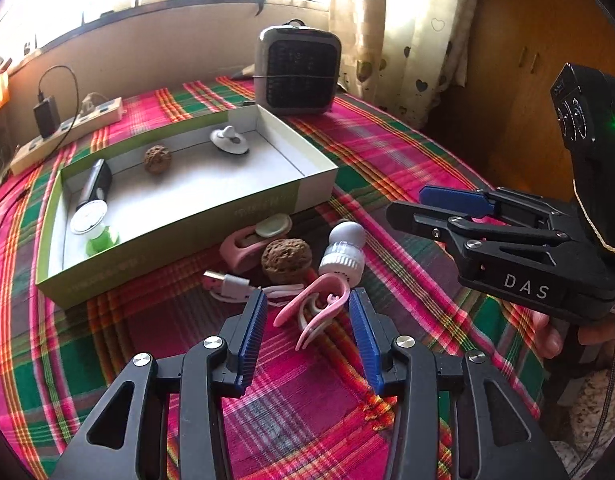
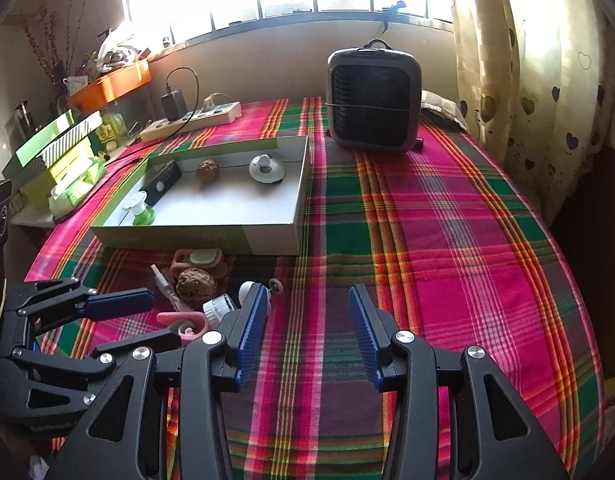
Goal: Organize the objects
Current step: 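Lift both tools away and move toward the pink clip and white brush, then grasp the pink clip with the left tool while the right tool grasps the white round brush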
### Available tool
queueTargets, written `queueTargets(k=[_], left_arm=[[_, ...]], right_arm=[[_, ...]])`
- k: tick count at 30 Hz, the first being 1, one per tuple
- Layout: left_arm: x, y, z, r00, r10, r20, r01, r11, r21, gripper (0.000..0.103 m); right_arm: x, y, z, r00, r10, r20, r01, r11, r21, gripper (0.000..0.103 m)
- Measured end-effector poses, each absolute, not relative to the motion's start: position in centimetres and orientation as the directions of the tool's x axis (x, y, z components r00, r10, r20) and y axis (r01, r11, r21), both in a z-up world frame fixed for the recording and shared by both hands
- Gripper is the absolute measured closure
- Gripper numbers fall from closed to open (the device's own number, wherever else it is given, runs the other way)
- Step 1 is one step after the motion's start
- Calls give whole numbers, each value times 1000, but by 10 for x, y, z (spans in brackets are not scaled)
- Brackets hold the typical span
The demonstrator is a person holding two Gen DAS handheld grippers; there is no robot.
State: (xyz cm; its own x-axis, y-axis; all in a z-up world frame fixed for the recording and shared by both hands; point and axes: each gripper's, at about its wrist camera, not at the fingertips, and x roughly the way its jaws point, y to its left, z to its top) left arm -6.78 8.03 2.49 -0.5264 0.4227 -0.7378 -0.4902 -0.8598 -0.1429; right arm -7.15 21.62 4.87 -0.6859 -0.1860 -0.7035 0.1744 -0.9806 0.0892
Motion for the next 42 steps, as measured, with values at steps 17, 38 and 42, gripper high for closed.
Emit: queueTargets(k=[17, 38, 42], left_arm=[[-75, 95, 11, -495, 399, -772, -509, -853, -115, 62], [-66, 68, 11, -521, 367, -771, -430, -893, -134, 81], [-64, 58, 12, -538, 346, -769, -401, -907, -128, 81]], right_arm=[[-74, 216, 42, -666, -194, -720, 175, -979, 102, 59], [-65, 196, 41, -653, -243, -718, 234, -966, 114, 59], [-65, 190, 39, -645, -268, -716, 257, -958, 127, 59]])
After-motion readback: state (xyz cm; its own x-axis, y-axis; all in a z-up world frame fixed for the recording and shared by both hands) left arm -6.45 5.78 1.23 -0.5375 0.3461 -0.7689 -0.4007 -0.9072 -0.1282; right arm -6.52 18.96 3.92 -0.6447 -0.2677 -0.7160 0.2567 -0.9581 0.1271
